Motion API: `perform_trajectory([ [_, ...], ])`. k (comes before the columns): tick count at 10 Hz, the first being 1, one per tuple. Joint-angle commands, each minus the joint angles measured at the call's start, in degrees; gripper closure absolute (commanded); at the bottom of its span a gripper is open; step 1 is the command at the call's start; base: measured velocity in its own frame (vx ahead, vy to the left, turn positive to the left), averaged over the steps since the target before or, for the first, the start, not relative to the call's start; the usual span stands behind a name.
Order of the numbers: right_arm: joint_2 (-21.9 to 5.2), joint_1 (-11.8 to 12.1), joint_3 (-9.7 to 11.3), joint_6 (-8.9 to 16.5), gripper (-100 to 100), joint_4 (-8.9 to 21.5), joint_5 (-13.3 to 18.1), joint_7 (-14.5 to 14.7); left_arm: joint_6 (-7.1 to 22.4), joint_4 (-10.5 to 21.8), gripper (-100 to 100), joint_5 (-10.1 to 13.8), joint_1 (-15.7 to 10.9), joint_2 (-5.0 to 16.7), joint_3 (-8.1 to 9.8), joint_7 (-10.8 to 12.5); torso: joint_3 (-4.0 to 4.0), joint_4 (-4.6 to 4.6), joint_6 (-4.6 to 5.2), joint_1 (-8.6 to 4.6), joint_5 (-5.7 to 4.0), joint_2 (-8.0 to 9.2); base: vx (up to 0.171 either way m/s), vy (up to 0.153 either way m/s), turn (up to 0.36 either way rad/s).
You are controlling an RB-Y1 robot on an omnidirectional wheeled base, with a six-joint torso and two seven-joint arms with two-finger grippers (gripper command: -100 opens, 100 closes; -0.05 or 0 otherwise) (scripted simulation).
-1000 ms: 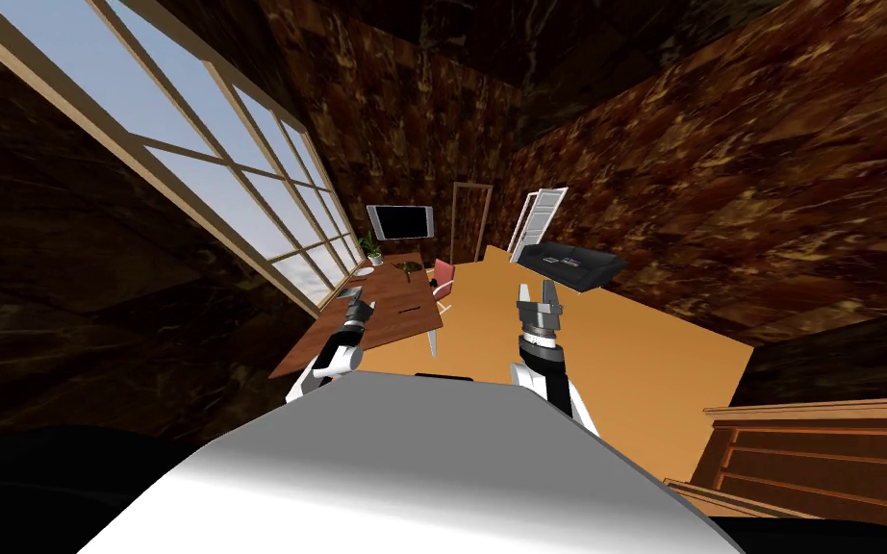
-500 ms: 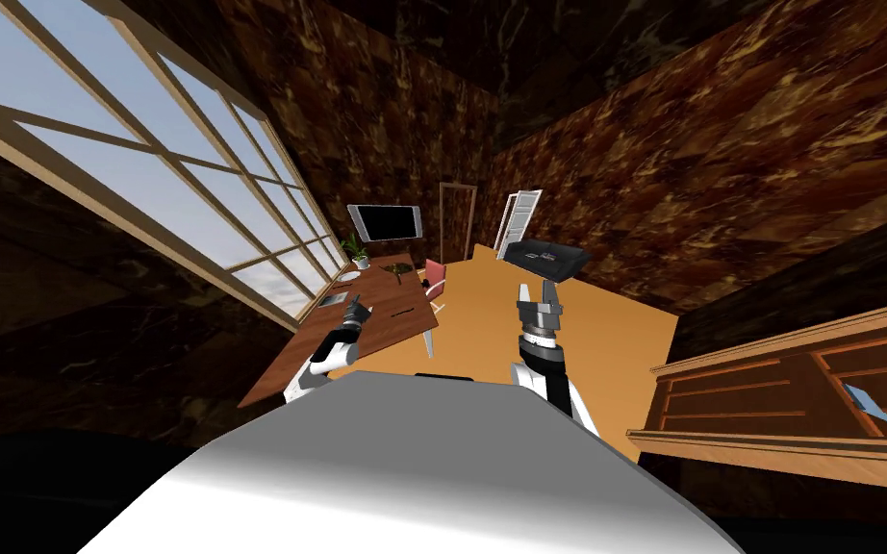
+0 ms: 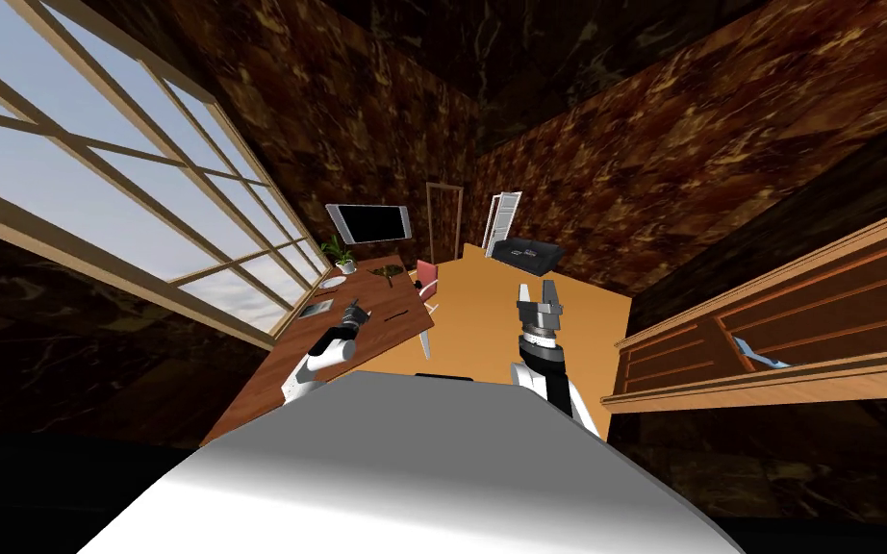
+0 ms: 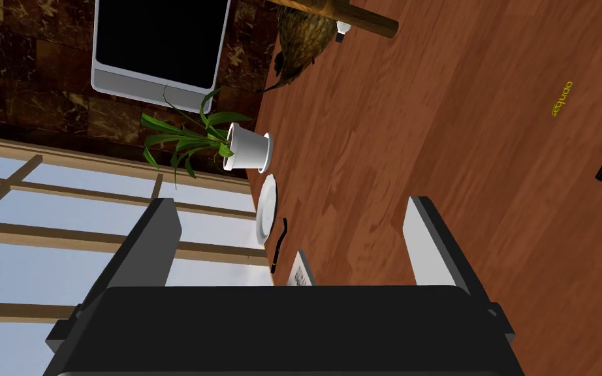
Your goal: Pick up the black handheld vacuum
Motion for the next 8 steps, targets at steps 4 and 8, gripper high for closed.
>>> perform_trajectory([
  [4, 0.0, 0.0, 0.0, 0.0, 0, 0.0, 0.0, 0.0, 7.6, 6.2, -100, 2.9, -3.2, 2.2, 1.43, 2.5, -0.01, 0.00, 0.05, -0.02, -0.01, -0.02, -0.011, 0.041, -0.218],
  [8, 0.0, 0.0, 0.0, 0.0, 0, 0.0, 0.0, 0.0, 14.3, 11.4, -100, 5.4, -5.8, 4.3, 2.23, 4.8, -0.01, 0.00, 0.04, 0.03, 0.00, -0.02, -0.013, 0.049, -0.209],
])
